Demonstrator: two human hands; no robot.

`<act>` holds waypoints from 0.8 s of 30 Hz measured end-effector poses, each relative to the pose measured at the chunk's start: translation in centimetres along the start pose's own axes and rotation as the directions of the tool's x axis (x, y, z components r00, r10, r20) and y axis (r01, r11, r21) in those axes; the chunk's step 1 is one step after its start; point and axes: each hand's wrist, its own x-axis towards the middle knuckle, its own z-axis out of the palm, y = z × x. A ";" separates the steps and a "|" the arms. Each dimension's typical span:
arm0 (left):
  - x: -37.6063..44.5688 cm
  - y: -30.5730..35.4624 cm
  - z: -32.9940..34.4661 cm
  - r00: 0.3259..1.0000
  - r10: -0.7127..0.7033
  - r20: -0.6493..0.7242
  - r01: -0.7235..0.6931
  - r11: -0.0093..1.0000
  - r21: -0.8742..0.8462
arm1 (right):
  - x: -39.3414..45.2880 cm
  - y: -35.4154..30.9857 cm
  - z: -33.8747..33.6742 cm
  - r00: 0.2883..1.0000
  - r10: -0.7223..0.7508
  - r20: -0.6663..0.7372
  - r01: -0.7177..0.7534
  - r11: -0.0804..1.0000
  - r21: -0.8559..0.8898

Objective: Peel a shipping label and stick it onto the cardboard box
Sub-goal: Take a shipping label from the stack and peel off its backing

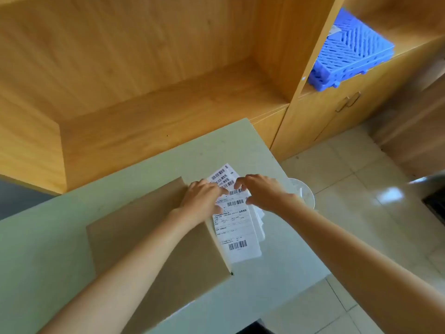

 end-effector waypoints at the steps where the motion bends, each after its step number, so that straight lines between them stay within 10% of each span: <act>1: 0.4 0.2 0.4 1.000 -0.014 0.025 0.014 1.000 0.011 | 0.0 0.3 0.4 0.999 0.028 0.025 -0.028 1.000 -0.003; 24: 4.8 1.6 3.2 0.999 -0.014 -0.049 0.021 0.989 0.147 | 3.2 1.2 3.6 0.998 0.044 -0.047 -0.046 0.997 -0.060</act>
